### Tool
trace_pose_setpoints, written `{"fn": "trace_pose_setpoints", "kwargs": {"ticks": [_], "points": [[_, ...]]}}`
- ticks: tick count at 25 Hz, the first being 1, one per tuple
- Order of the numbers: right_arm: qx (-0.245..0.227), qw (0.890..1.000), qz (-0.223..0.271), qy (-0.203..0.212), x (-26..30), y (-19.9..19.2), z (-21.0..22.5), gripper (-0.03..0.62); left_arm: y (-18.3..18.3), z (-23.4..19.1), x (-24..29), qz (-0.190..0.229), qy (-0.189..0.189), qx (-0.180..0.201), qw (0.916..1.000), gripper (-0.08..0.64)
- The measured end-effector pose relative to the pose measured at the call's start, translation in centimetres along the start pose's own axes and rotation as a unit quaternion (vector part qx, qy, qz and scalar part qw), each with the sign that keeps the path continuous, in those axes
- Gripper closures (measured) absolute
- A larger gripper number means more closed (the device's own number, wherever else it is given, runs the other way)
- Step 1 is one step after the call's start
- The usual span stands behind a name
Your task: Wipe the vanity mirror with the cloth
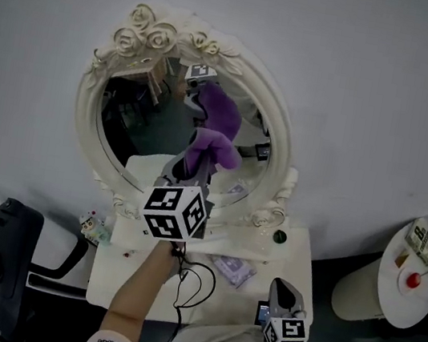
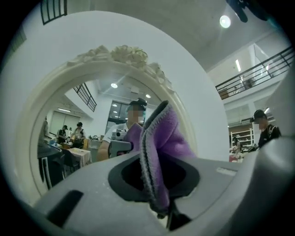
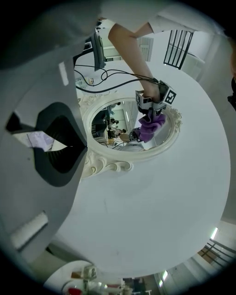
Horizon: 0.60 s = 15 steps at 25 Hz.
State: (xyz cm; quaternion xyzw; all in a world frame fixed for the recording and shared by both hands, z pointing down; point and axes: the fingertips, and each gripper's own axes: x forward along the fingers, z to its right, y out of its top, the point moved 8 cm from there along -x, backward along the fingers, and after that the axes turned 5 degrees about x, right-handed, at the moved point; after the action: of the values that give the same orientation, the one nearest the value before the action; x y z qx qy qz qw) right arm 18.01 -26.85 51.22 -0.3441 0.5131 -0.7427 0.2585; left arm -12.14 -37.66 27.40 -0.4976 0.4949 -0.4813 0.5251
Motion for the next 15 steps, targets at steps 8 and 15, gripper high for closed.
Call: {"fn": "trace_pose_setpoints", "kwargs": {"ticks": [8,15], "points": [[0.018,0.996,0.002,-0.087,-4.2,-0.9,2.6,0.584,-3.9,5.7,5.9,-0.03,-0.05,-0.018,0.9981,0.505],[0.034,0.991,-0.002,-0.127,-5.4,-1.7,3.0,0.584,-5.1,5.6,7.4,-0.036,-0.049,-0.021,0.9979,0.505]]}}
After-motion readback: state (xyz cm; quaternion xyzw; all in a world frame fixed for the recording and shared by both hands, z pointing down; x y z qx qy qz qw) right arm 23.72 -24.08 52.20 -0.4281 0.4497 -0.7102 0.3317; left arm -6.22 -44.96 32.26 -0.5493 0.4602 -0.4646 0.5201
